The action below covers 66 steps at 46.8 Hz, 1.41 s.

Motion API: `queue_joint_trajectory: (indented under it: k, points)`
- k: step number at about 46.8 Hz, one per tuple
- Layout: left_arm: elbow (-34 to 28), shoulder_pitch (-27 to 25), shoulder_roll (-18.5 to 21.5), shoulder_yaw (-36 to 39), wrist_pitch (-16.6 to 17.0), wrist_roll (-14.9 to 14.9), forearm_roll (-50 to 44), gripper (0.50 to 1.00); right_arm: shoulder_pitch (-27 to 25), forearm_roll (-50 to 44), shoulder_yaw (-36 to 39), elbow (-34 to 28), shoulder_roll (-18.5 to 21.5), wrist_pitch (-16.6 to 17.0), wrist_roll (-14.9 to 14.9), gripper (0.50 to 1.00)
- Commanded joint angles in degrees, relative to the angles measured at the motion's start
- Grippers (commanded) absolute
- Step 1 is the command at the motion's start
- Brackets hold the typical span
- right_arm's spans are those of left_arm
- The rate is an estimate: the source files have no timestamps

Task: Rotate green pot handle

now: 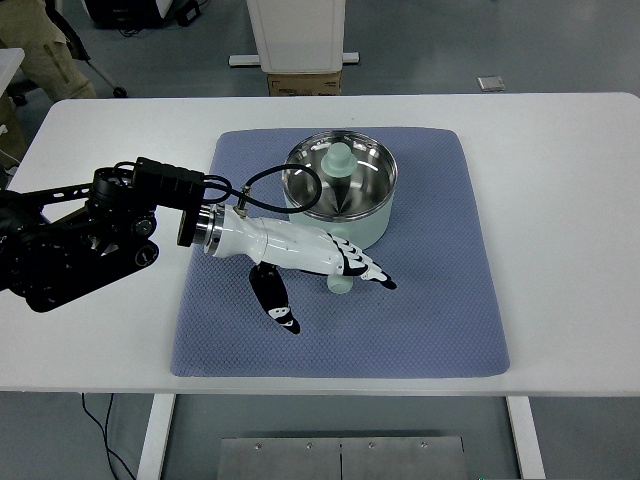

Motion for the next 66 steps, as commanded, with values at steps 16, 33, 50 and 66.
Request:
queue_joint_trajectory:
  k: [16,33,50,66]
  points:
    - [0.31,-0.10,-0.46,1.75,0.08,-0.09,3.99,1.000,-0.01,0.00,0.00,-0.02,0.00,0.00,0.00,1.000]
    - [0.31,-1.60,0.24,2.90,-0.10,-0.27,6.36,1.000,-0.01,0.00,0.00,-0.02,0.00,0.00,0.00,1.000]
    - [0.23,-3.36,1.64,4.83,-0.18,-0.35,8.82,1.000,-0.01,0.00,0.00,0.06,0.00,0.00,0.00,1.000]
    - [-0.04,-5.99,3.93,6.85,-0.18,-0.53,10.49,1.000,-0.01,0.00,0.00,-0.02,0.00,0.00,0.00,1.000]
